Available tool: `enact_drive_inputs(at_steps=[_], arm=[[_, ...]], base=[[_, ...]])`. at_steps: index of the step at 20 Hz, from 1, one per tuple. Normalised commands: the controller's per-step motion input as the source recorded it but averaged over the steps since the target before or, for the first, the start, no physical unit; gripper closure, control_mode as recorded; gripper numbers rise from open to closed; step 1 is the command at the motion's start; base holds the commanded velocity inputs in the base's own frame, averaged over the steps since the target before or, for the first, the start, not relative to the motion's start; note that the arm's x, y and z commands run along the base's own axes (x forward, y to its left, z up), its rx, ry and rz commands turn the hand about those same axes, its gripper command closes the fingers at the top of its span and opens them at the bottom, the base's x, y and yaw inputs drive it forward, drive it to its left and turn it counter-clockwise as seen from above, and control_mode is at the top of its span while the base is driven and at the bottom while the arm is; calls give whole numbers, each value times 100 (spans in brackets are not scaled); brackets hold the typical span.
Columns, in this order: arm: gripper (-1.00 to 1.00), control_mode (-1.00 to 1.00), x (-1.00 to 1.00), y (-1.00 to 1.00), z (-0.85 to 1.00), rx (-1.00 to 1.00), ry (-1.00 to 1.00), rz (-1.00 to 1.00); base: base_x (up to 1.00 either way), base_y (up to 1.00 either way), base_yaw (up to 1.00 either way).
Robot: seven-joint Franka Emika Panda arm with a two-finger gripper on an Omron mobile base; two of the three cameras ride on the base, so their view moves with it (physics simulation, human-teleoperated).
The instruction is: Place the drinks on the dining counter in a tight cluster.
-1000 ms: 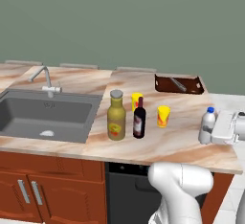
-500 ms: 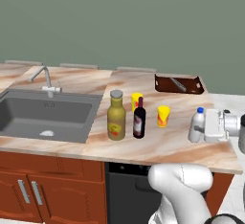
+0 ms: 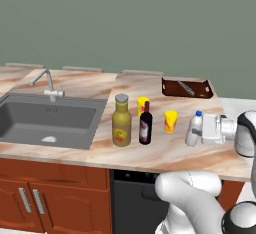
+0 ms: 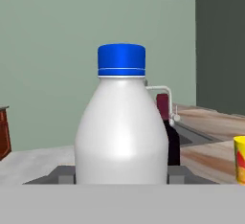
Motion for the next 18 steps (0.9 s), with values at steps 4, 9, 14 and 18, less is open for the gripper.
enact_drive_inputs(at_steps=[4,9,14,18], arm=[[100,-100,32,38,-27,2,0,-1],[100,-100,35,36,-28,0,0,0],[100,-100,36,25,-28,0,0,0],[100,-100,34,16,-25,0,0,0]], base=[[0,0,0],[0,0,0],[0,0,0],[0,0,0]])
